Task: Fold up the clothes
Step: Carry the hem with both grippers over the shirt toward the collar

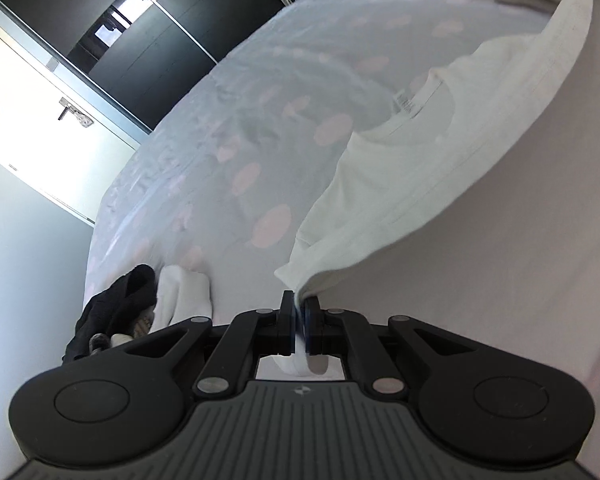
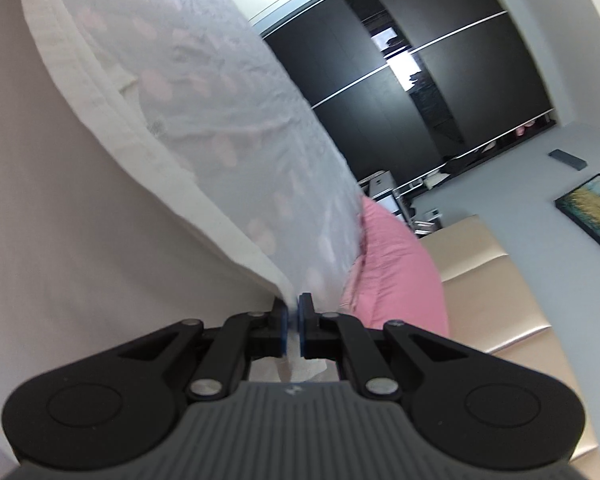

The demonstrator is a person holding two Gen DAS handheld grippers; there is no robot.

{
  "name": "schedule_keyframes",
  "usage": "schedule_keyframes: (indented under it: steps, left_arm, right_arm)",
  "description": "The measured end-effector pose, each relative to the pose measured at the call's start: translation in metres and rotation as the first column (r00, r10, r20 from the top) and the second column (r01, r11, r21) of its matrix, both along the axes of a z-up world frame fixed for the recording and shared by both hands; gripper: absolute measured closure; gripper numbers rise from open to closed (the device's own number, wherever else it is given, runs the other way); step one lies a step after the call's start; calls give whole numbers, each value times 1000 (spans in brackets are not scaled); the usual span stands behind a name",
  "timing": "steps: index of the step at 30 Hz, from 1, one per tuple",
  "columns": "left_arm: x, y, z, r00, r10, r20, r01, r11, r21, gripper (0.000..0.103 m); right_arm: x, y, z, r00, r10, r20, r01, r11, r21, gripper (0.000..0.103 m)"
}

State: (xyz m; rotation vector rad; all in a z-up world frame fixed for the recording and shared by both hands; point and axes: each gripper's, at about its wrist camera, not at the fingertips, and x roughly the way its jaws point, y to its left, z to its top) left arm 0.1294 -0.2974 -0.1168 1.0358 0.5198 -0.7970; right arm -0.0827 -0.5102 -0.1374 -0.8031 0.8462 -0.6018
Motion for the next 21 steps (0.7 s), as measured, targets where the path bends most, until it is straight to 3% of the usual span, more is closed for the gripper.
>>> schedule_keyframes:
  steps: [5,11,17,21]
  left_arm:
    - [37,-20,-10,998,43,-38,-44,998,-36,101]
    - [84,-64,-18,998,50,-40,-50,999,-1,101]
    - [119,-88,-61,988,81,-133,-77,996,33,101]
    - [141,-102,-88,977,102,-189,-95,994,51,96]
  right_arm:
    - [33,-23,-30,999,10,-38,-10,1000,-1,98]
    - [87,-70,-44,997,29,-70,-29,1000,-11,98]
    - [148,-112,-82,988,-20,-155,39,992,117,98]
    - [165,-127,-111,981,-39,-192,74,981,179,97]
